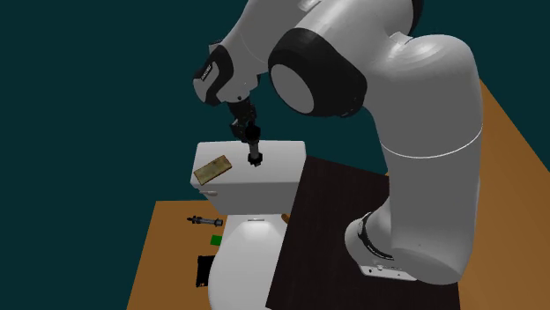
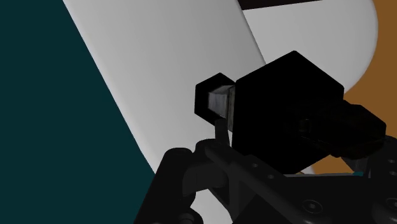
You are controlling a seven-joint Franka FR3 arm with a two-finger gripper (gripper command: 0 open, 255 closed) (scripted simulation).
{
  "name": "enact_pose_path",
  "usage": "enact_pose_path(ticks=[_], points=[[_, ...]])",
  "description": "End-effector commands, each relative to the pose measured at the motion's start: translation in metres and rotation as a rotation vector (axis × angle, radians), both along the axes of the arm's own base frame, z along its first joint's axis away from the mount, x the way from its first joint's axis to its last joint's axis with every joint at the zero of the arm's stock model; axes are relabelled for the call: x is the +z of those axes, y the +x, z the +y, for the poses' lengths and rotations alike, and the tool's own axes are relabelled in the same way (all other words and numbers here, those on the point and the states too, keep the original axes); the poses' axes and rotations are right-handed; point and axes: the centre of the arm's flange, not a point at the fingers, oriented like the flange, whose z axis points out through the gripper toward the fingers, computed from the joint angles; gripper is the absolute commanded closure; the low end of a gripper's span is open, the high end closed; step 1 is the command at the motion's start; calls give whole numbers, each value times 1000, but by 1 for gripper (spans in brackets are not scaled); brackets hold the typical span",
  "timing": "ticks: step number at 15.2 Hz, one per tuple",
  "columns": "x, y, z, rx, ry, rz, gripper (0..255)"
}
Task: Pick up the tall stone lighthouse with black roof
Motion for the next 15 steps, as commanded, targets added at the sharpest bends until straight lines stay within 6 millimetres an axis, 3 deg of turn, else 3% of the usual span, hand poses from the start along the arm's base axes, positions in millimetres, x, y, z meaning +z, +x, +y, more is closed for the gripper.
enact_pose_path(ticks=[1, 15], points=[[8, 0, 0, 0, 0, 0, 255], [77, 0, 0, 0, 0, 0, 255]])
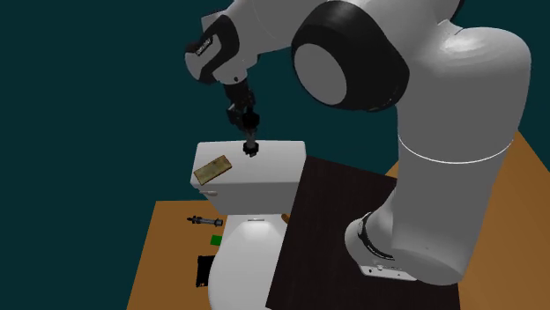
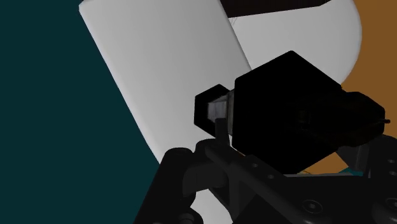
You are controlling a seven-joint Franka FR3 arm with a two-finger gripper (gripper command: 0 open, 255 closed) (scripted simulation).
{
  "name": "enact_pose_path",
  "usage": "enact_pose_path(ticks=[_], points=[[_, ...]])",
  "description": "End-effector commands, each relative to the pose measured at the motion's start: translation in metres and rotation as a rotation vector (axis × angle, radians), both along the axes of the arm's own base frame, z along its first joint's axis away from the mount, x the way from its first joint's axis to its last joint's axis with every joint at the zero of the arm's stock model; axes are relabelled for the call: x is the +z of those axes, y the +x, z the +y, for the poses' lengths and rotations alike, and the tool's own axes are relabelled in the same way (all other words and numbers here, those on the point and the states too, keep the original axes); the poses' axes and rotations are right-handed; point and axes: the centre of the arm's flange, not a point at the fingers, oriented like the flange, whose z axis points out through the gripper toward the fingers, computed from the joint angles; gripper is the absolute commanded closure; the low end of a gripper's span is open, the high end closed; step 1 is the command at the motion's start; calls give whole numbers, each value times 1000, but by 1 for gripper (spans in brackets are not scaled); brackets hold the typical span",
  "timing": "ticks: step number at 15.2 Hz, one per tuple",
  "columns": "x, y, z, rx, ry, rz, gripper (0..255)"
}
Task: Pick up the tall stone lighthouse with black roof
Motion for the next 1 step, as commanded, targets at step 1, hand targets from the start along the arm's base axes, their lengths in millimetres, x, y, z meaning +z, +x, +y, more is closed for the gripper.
enact_pose_path(ticks=[1], points=[[3, 0, 0, 0, 0, 0, 255]])
